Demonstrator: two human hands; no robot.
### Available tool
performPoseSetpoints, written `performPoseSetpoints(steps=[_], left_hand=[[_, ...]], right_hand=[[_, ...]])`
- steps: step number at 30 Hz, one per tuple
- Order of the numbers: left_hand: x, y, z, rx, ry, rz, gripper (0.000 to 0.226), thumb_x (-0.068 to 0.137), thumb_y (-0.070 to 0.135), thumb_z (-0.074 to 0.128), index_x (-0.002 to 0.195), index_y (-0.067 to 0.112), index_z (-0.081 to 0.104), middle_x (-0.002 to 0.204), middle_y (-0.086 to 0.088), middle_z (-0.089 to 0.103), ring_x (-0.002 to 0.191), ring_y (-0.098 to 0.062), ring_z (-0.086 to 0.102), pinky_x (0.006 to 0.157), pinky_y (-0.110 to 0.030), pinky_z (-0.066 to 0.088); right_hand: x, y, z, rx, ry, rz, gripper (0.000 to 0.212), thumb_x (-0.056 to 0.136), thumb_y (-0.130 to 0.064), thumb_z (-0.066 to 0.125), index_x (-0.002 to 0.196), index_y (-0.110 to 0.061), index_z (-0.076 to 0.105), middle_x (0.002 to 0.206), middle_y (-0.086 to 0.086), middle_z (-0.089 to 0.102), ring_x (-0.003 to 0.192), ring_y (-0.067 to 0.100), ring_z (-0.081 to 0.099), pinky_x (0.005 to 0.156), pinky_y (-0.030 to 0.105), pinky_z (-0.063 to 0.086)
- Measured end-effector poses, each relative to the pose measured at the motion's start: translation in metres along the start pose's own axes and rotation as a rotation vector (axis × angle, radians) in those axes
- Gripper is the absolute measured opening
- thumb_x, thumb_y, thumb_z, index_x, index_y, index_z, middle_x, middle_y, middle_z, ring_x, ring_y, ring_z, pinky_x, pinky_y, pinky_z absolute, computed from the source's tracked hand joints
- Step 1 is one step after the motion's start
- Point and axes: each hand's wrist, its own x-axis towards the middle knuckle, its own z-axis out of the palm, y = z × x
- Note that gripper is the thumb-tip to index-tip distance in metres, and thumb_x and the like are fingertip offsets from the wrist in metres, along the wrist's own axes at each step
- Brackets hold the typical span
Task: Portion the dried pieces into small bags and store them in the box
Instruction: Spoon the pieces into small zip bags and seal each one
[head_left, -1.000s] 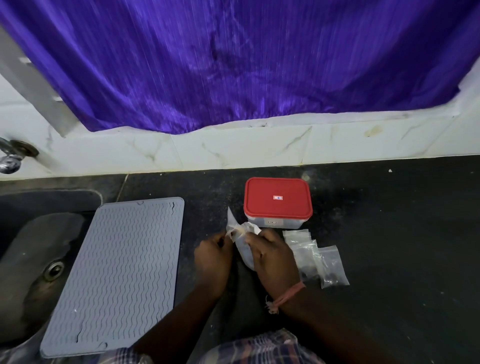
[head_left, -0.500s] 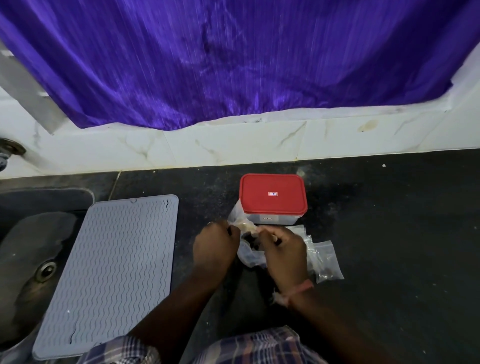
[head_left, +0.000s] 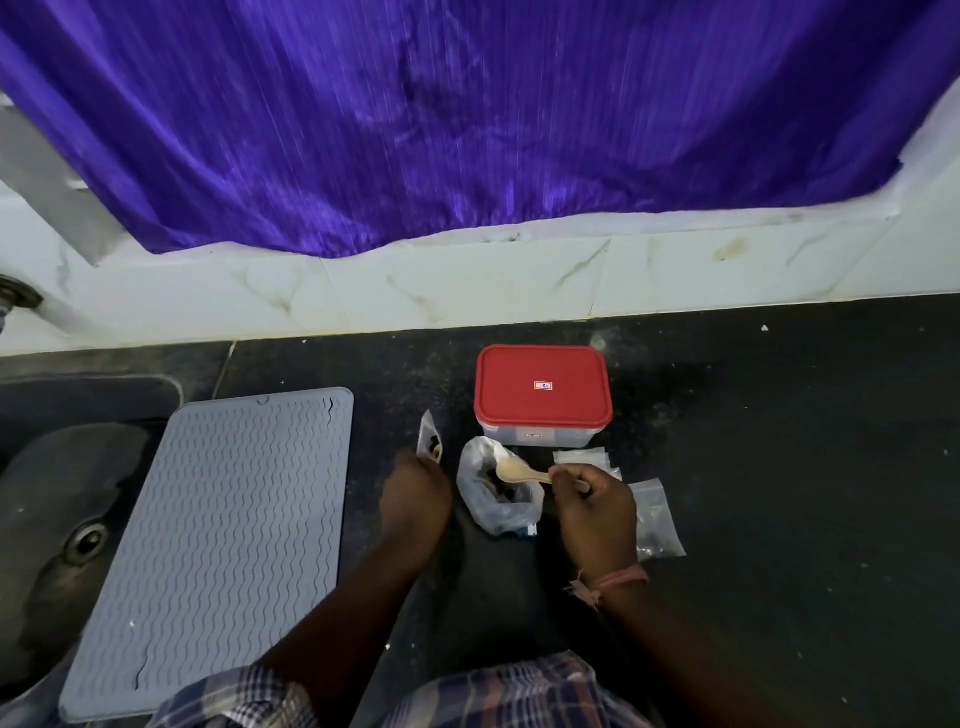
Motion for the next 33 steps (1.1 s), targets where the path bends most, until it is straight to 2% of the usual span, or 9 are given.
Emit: performPoseSetpoints(steps=[4, 9, 13, 16, 20, 23, 26, 29, 33], left_hand=[[0.001, -0.003, 0.018, -0.475, -0.237, -0.063, 0.035, 0.1, 0.036, 0.048, 0.107, 0.007, 0.067, 0.103, -0.019, 0.074, 0.098, -0.038, 0.072, 0.093, -0.056, 0.058], [-0.011, 0.006, 0.028, -0.784, -0.395, -0.092, 0.024, 0.102, 0.013, 0.051, 0.102, 0.003, 0.073, 0.096, -0.018, 0.076, 0.086, -0.027, 0.073, 0.079, -0.037, 0.059], [-0.005, 0.01, 0.044, -0.721, -0.34, -0.089, 0.026, 0.102, 0.015, 0.057, 0.115, -0.001, 0.072, 0.109, -0.024, 0.075, 0.094, -0.031, 0.074, 0.089, -0.042, 0.06], [0.001, 0.006, 0.049, -0.654, -0.305, -0.133, 0.03, 0.102, 0.023, 0.057, 0.115, -0.001, 0.07, 0.103, -0.013, 0.076, 0.096, -0.025, 0.073, 0.093, -0.044, 0.058], [-0.002, -0.003, 0.046, -0.7, -0.239, -0.126, 0.02, 0.101, 0.016, 0.058, 0.096, 0.002, 0.072, 0.087, -0.011, 0.076, 0.093, -0.036, 0.072, 0.084, -0.037, 0.055], [-0.003, -0.009, 0.041, -0.768, -0.269, -0.099, 0.015, 0.103, 0.01, 0.056, 0.099, 0.002, 0.068, 0.093, -0.014, 0.072, 0.09, -0.029, 0.069, 0.081, -0.029, 0.052], [0.0, -0.019, 0.042, -0.793, -0.225, -0.073, 0.025, 0.105, 0.009, 0.051, 0.102, -0.009, 0.068, 0.09, -0.02, 0.073, 0.082, -0.021, 0.074, 0.075, -0.032, 0.058], [0.0, -0.024, 0.044, -0.845, -0.25, -0.067, 0.025, 0.104, 0.011, 0.052, 0.104, -0.006, 0.07, 0.099, -0.027, 0.075, 0.093, -0.04, 0.073, 0.089, -0.049, 0.058], [0.002, -0.029, 0.044, -0.788, -0.259, -0.022, 0.022, 0.104, 0.006, 0.05, 0.097, 0.0, 0.069, 0.089, -0.018, 0.074, 0.085, -0.031, 0.071, 0.085, -0.046, 0.056]], right_hand=[[-0.001, 0.009, 0.0, -0.409, -0.174, -0.474, 0.012, 0.093, -0.019, 0.061, 0.093, -0.019, 0.073, 0.084, -0.002, 0.067, 0.076, 0.013, 0.064, 0.069, 0.031, 0.051], [-0.004, 0.016, 0.008, -0.723, -0.266, -0.692, 0.029, 0.087, -0.026, 0.048, 0.104, -0.023, 0.072, 0.091, -0.002, 0.066, 0.069, 0.016, 0.064, 0.055, 0.025, 0.048], [-0.009, 0.02, 0.012, -0.692, -0.359, -0.693, 0.021, 0.091, -0.025, 0.048, 0.095, -0.02, 0.068, 0.095, 0.0, 0.065, 0.076, 0.019, 0.065, 0.061, 0.031, 0.052], [-0.013, 0.02, 0.009, -0.644, -0.323, -0.704, 0.016, 0.089, -0.022, 0.051, 0.089, -0.019, 0.067, 0.088, -0.001, 0.062, 0.074, 0.019, 0.062, 0.063, 0.032, 0.049], [-0.011, 0.018, 0.0, -0.653, -0.265, -0.648, 0.011, 0.088, -0.021, 0.052, 0.079, -0.022, 0.058, 0.078, -0.002, 0.055, 0.066, 0.019, 0.057, 0.056, 0.033, 0.043], [-0.008, 0.019, -0.002, -0.691, -0.285, -0.656, 0.01, 0.086, -0.021, 0.052, 0.077, -0.021, 0.057, 0.077, -0.002, 0.053, 0.064, 0.02, 0.056, 0.054, 0.033, 0.042], [-0.007, 0.02, -0.002, -0.672, -0.241, -0.646, 0.011, 0.088, -0.021, 0.052, 0.08, -0.02, 0.06, 0.077, -0.002, 0.054, 0.065, 0.021, 0.056, 0.054, 0.036, 0.045], [-0.007, 0.023, 0.0, -0.683, -0.222, -0.632, 0.017, 0.091, -0.024, 0.051, 0.091, -0.02, 0.067, 0.08, -0.001, 0.059, 0.067, 0.021, 0.06, 0.057, 0.037, 0.049], [-0.007, 0.025, 0.007, -0.741, -0.219, -0.594, 0.023, 0.088, -0.026, 0.044, 0.089, -0.019, 0.066, 0.079, -0.001, 0.06, 0.063, 0.021, 0.061, 0.052, 0.034, 0.048]])
